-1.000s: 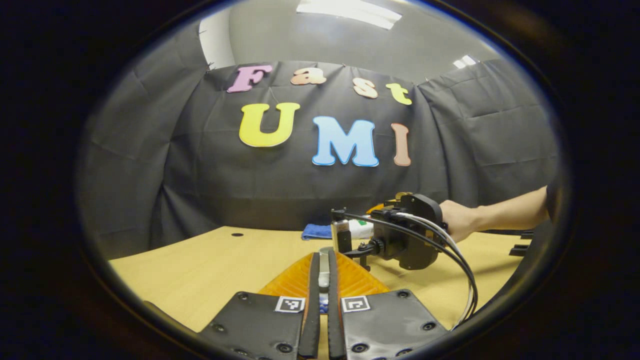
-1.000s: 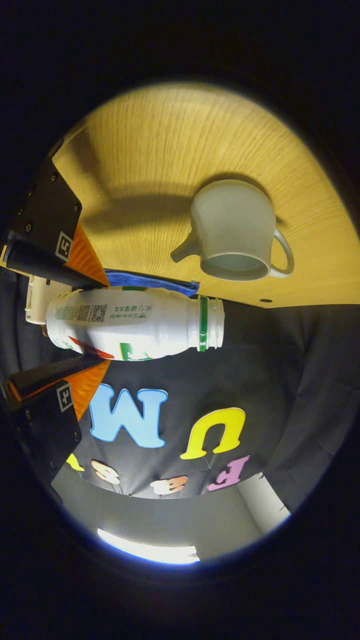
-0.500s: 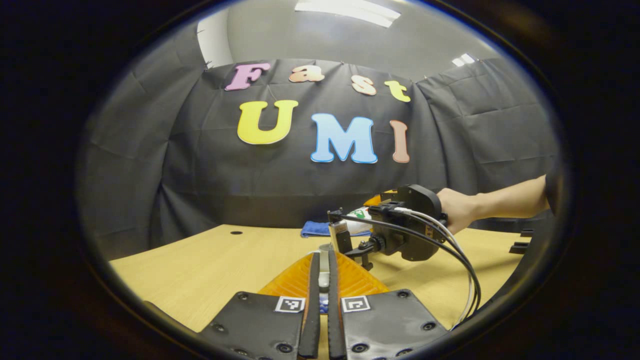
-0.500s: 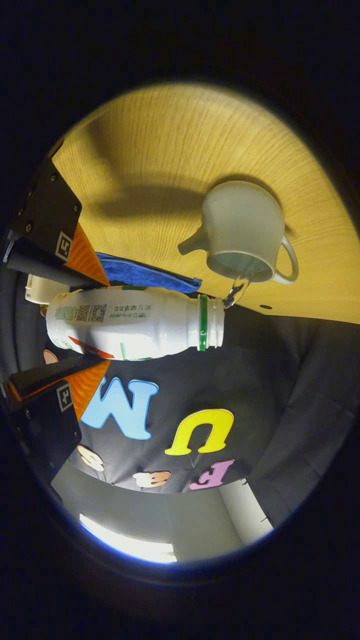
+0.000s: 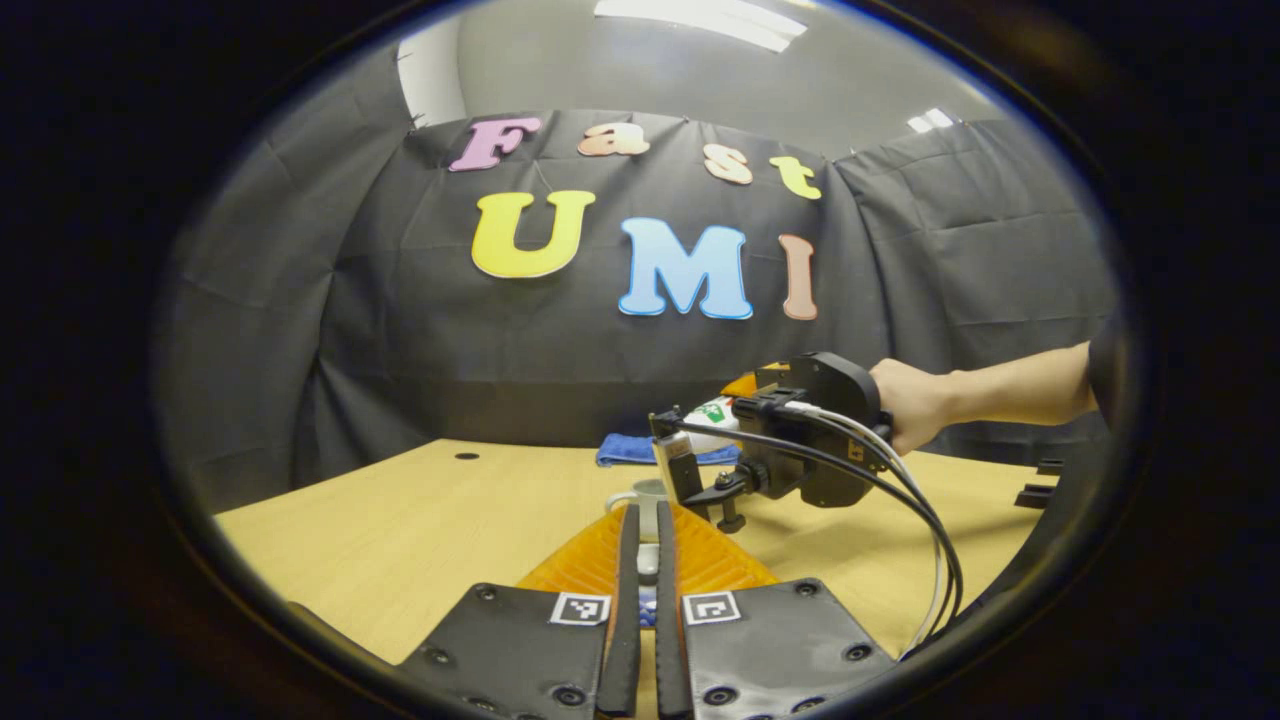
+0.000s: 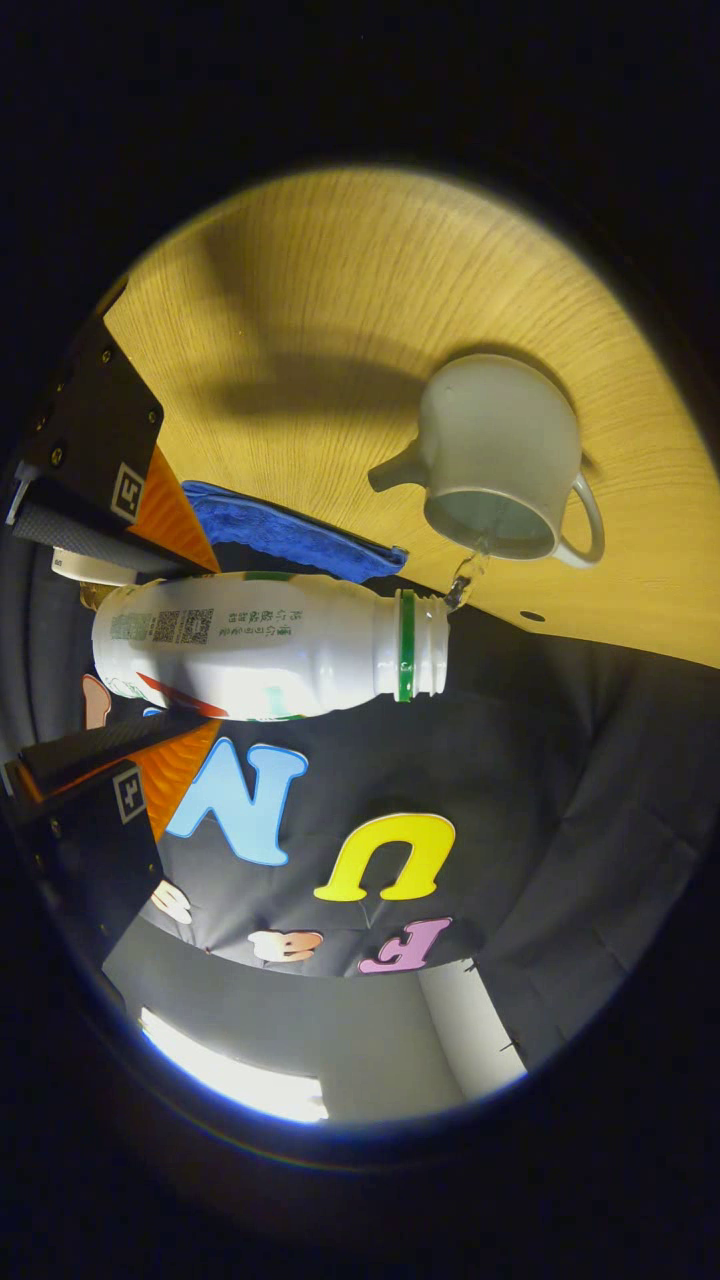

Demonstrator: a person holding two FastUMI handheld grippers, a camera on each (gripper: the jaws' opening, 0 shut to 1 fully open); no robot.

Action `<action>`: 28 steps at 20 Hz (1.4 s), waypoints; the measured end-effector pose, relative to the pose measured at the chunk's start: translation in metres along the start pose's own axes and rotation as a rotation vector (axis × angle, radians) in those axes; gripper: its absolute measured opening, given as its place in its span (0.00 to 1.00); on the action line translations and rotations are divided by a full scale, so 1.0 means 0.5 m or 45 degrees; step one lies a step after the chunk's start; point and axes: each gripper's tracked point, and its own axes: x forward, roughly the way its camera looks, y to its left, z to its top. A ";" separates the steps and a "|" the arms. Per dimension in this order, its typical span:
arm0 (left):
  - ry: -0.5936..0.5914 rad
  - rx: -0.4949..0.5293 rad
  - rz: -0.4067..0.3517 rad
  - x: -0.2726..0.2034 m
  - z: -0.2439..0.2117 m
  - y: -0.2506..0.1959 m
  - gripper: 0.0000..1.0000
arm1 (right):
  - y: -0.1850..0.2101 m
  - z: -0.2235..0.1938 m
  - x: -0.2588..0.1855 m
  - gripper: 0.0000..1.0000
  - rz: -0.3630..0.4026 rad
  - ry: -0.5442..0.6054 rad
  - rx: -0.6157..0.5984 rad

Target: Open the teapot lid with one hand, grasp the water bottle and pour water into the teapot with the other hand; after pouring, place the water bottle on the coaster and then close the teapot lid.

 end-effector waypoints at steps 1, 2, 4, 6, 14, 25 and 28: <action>0.002 0.001 0.001 0.001 0.002 0.001 0.12 | -0.003 0.000 0.000 0.73 -0.003 -0.002 -0.010; 0.001 0.000 -0.001 0.000 0.001 0.000 0.12 | -0.006 0.000 0.001 0.73 -0.008 -0.003 -0.020; 0.002 0.006 -0.003 0.002 0.002 -0.001 0.12 | -0.012 0.001 0.002 0.73 -0.016 -0.005 -0.037; 0.003 0.013 -0.005 0.001 0.000 -0.003 0.13 | -0.018 0.000 0.004 0.73 -0.030 -0.008 -0.052; 0.009 0.013 -0.002 -0.001 -0.002 0.000 0.13 | -0.038 0.003 0.007 0.73 -0.068 -0.020 -0.101; 0.021 0.050 -0.013 0.002 -0.007 -0.013 0.17 | -0.005 0.019 0.000 0.73 -0.026 -0.046 -0.158; 0.026 0.045 -0.010 0.003 -0.011 -0.009 0.12 | 0.000 0.024 -0.005 0.73 -0.046 -0.045 -0.212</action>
